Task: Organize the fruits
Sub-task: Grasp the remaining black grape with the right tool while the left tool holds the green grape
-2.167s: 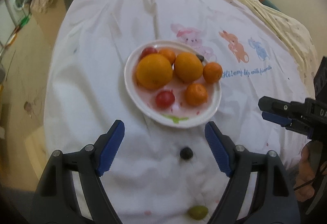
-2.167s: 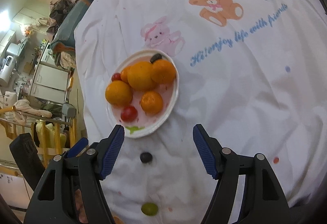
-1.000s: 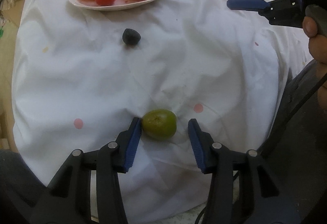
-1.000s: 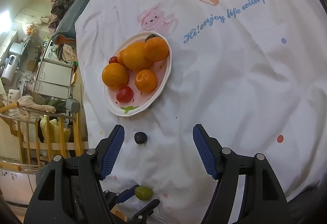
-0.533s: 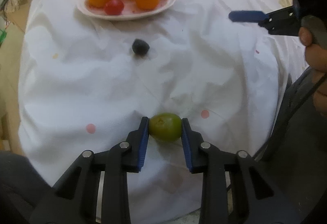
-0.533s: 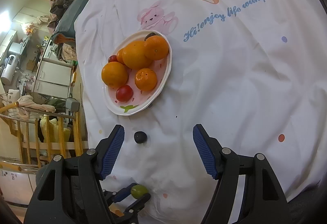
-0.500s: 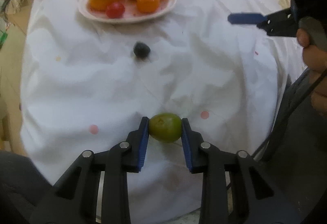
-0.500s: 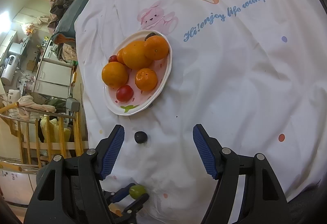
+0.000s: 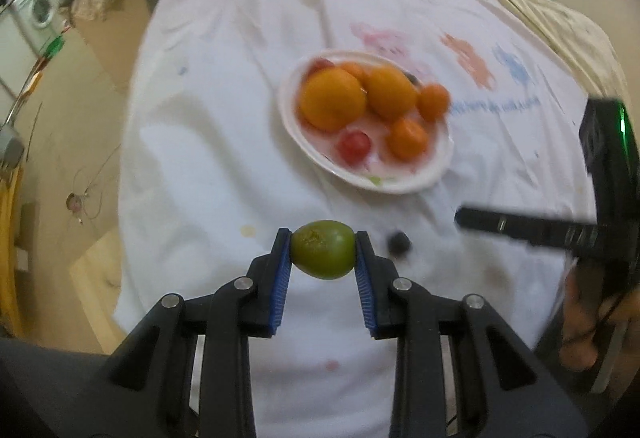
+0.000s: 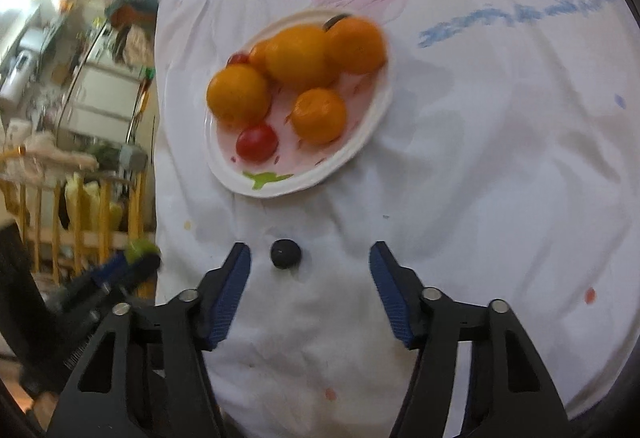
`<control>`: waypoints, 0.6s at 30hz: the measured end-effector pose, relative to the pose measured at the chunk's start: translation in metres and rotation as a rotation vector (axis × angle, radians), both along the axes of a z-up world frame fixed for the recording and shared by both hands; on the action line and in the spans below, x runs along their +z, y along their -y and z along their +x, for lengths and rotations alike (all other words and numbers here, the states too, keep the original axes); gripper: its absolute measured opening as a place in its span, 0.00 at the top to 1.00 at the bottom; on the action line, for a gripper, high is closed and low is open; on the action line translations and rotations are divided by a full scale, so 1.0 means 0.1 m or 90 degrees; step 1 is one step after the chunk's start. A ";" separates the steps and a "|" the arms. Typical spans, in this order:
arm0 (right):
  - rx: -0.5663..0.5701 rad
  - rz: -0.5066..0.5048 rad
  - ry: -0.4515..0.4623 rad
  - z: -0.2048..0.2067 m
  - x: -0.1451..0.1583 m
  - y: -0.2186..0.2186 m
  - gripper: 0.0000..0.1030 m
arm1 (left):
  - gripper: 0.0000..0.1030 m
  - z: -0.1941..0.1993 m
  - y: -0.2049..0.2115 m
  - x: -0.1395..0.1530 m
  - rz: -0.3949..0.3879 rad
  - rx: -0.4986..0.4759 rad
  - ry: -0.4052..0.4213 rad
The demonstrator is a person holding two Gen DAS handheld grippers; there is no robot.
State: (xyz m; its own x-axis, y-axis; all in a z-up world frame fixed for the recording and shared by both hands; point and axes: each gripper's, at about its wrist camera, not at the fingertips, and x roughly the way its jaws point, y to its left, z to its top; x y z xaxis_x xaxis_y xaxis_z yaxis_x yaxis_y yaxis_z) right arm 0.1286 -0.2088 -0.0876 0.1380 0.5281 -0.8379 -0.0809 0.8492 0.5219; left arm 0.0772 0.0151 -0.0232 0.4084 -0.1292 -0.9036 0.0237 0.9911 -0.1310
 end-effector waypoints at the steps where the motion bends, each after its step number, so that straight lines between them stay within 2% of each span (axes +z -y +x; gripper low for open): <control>1: 0.009 0.001 0.001 0.02 -0.03 -0.06 0.42 | 0.74 0.02 -0.01 -0.03 0.005 0.012 0.006; 4: 0.041 -0.009 0.009 0.05 -0.15 -0.26 0.45 | 0.74 0.07 -0.08 -0.13 -0.003 0.037 0.006; 6: 0.060 -0.022 0.008 0.05 -0.23 -0.37 0.52 | 0.74 0.08 -0.12 -0.18 -0.018 0.052 -0.006; 12: 0.115 -0.060 0.031 0.01 -0.36 -0.62 0.53 | 0.74 0.07 -0.19 -0.20 -0.042 0.062 -0.012; 13: 0.123 -0.073 0.042 0.00 -0.36 -0.65 0.55 | 0.74 0.08 -0.20 -0.20 -0.048 0.065 -0.015; 15: 0.137 -0.099 0.058 -0.03 -0.36 -0.67 0.70 | 0.74 0.07 -0.21 -0.19 -0.056 0.066 -0.016; 18: 0.153 -0.112 0.067 -0.07 -0.36 -0.67 0.75 | 0.74 0.07 -0.22 -0.17 -0.063 0.067 -0.015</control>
